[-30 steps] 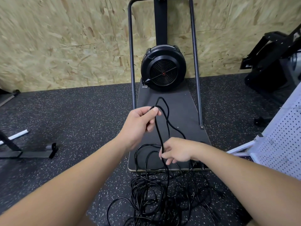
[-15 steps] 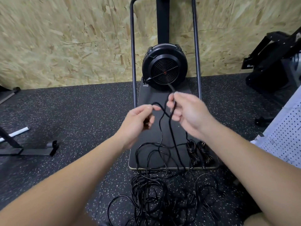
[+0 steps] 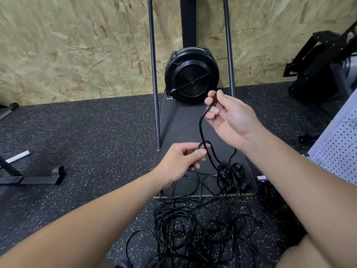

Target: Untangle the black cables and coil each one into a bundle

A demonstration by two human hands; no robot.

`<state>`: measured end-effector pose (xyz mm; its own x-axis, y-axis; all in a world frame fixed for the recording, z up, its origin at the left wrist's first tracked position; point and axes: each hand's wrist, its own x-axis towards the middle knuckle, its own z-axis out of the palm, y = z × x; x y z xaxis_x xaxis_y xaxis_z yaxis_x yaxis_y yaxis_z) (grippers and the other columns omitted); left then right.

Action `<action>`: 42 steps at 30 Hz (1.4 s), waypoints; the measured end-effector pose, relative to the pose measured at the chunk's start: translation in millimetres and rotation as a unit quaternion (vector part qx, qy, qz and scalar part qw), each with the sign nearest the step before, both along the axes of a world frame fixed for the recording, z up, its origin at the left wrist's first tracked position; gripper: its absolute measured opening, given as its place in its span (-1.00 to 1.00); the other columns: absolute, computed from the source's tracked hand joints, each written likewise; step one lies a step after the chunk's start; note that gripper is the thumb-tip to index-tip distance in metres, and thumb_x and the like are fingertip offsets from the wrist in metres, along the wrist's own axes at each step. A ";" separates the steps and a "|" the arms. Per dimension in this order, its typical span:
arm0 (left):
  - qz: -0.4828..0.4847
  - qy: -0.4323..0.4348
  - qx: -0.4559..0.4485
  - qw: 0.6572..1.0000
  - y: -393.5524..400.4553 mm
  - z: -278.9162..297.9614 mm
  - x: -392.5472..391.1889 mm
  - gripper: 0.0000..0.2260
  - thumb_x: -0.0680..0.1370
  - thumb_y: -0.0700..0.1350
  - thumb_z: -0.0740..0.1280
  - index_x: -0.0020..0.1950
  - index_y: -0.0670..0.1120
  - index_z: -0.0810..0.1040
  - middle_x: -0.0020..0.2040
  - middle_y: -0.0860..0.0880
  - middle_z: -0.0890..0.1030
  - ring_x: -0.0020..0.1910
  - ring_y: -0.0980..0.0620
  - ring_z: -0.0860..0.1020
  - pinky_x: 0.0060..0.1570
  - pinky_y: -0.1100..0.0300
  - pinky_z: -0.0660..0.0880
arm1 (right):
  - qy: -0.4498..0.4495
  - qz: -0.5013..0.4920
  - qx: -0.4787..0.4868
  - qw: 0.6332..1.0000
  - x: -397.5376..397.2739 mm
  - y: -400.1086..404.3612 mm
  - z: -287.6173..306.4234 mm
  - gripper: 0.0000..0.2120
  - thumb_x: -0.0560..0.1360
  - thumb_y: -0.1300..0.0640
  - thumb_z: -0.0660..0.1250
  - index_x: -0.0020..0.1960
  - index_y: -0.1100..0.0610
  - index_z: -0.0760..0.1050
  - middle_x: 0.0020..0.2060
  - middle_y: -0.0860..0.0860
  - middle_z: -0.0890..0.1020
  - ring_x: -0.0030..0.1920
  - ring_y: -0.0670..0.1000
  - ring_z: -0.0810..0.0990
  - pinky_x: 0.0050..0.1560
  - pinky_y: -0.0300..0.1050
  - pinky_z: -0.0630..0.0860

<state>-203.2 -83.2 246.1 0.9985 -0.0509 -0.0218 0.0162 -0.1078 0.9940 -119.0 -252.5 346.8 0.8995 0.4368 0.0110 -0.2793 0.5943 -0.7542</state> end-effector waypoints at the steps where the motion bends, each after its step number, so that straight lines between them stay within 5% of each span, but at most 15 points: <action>1: -0.012 0.002 0.008 1.000 -0.4 0.1 -0.1 -0.83 0.72 -0.12 0.42 0.25 -0.09 0.77 -0.13 -0.06 0.67 -0.23 -0.02 0.53 -0.21 0.17 0.47 | -0.003 -0.001 0.009 1.000 0.7 1.0 -0.7 -0.77 0.82 0.16 0.16 0.18 0.24 0.56 -0.11 0.09 0.62 -0.30 -0.06 0.44 -0.20 -0.18 0.53; 6: 0.014 0.003 0.028 0.999 4.4 2.2 4.8 -0.79 0.73 -0.09 0.41 0.06 -0.20 0.75 -0.19 -0.06 0.62 -0.22 0.02 0.52 -0.18 0.13 0.45 | -0.024 -0.004 -0.062 0.998 9.5 0.0 -13.6 -0.80 0.76 0.32 0.24 0.25 0.39 0.60 0.12 0.27 0.72 -0.09 0.04 0.64 0.16 -0.02 0.68; 9: 0.062 -0.015 0.008 0.998 13.3 10.4 11.4 -0.76 0.74 -0.07 0.40 0.04 -0.21 0.73 -0.20 -0.07 0.58 -0.26 0.05 0.49 -0.21 0.18 0.44 | -0.056 -0.002 -0.252 0.966 9.1 -3.8 -26.6 -0.86 0.68 0.34 0.39 0.20 0.36 0.65 0.05 0.22 0.74 -0.07 0.06 0.67 0.06 -0.05 0.73; 13: 0.091 -0.037 -0.029 0.995 21.5 22.4 20.3 -0.76 0.75 -0.05 0.36 0.02 -0.17 0.71 -0.21 -0.06 0.54 -0.28 0.04 0.46 -0.22 0.20 0.44 | -0.134 -0.008 -0.456 0.880 0.4 1.1 -47.3 -0.87 0.68 0.24 0.39 0.10 0.18 0.73 0.04 0.16 0.78 -0.07 0.03 0.76 -0.03 -0.09 0.74; 20: 0.141 -0.069 -0.122 0.980 36.0 46.7 34.6 -0.76 0.76 0.00 0.35 0.04 -0.13 0.64 -0.25 0.00 0.47 -0.30 0.06 0.40 -0.26 0.23 0.37 | -0.164 0.250 -0.515 0.804 -18.6 14.5 -81.8 -0.69 0.68 -0.10 0.44 0.28 0.10 0.60 0.23 0.12 0.71 0.10 0.07 0.80 0.09 -0.03 0.70; 25: 0.160 -0.087 -0.121 0.976 49.3 44.5 37.4 -0.72 0.78 0.03 0.31 0.10 -0.14 0.68 -0.22 -0.01 0.49 -0.28 0.06 0.40 -0.23 0.19 0.35 | -0.221 0.239 -0.594 0.736 -16.5 15.2 -98.8 -0.79 0.73 0.10 0.26 0.11 0.12 0.67 0.07 0.03 0.76 0.07 0.10 0.79 0.07 -0.01 0.72; 30: 0.168 -0.058 -0.025 0.984 59.2 21.4 29.9 -0.71 0.79 0.05 0.28 0.22 -0.06 0.74 -0.25 -0.02 0.47 -0.33 0.04 0.35 -0.30 0.16 0.30 | -0.226 0.098 -0.543 0.803 -7.4 11.9 -70.2 -0.82 0.73 0.11 0.29 0.10 0.23 0.57 -0.13 0.07 0.79 -0.24 0.01 0.69 -0.10 0.04 0.66; 33: 0.112 -0.004 -0.017 0.994 51.2 13.9 22.2 -0.79 0.74 -0.04 0.39 0.18 -0.16 0.73 -0.31 0.02 0.34 -0.35 0.05 0.23 -0.32 0.13 0.14 | -0.207 0.012 -0.442 0.873 -0.3 10.2 -50.8 -0.88 0.69 0.24 0.34 0.21 0.20 0.59 -0.15 0.05 0.78 -0.27 -0.04 0.57 -0.14 -0.12 0.55; 36: 0.032 0.056 -0.001 0.998 43.7 3.9 15.7 -0.77 0.58 -0.14 0.56 0.24 -0.06 0.76 -0.26 0.03 0.38 -0.28 0.02 0.27 -0.23 0.09 0.21 | -0.171 -0.040 -0.338 0.925 8.0 13.3 -36.4 -0.80 0.67 0.34 0.33 0.25 0.24 0.63 -0.14 0.10 0.76 -0.28 -0.01 0.49 -0.16 -0.16 0.50; 39: -0.003 0.074 0.015 0.997 31.1 -10.0 9.1 -0.73 0.55 -0.19 0.61 0.24 -0.07 0.78 -0.20 -0.01 0.50 -0.20 0.06 0.43 -0.01 0.28 0.36 | -0.121 -0.057 -0.209 0.969 13.8 18.8 -26.9 -0.79 0.69 0.36 0.32 0.31 0.33 0.59 -0.12 0.15 0.70 -0.30 -0.01 0.46 -0.18 -0.16 0.46; 42: 0.023 0.067 0.039 0.997 22.1 -14.0 5.4 -0.92 0.63 -0.23 0.53 0.09 -0.22 0.77 -0.33 0.18 0.56 -0.39 0.27 0.41 -0.28 0.46 0.33 | -0.091 -0.044 -0.150 0.983 15.0 23.5 -20.7 -0.77 0.72 0.36 0.29 0.35 0.33 0.58 -0.10 0.14 0.66 -0.30 -0.03 0.47 -0.17 -0.19 0.48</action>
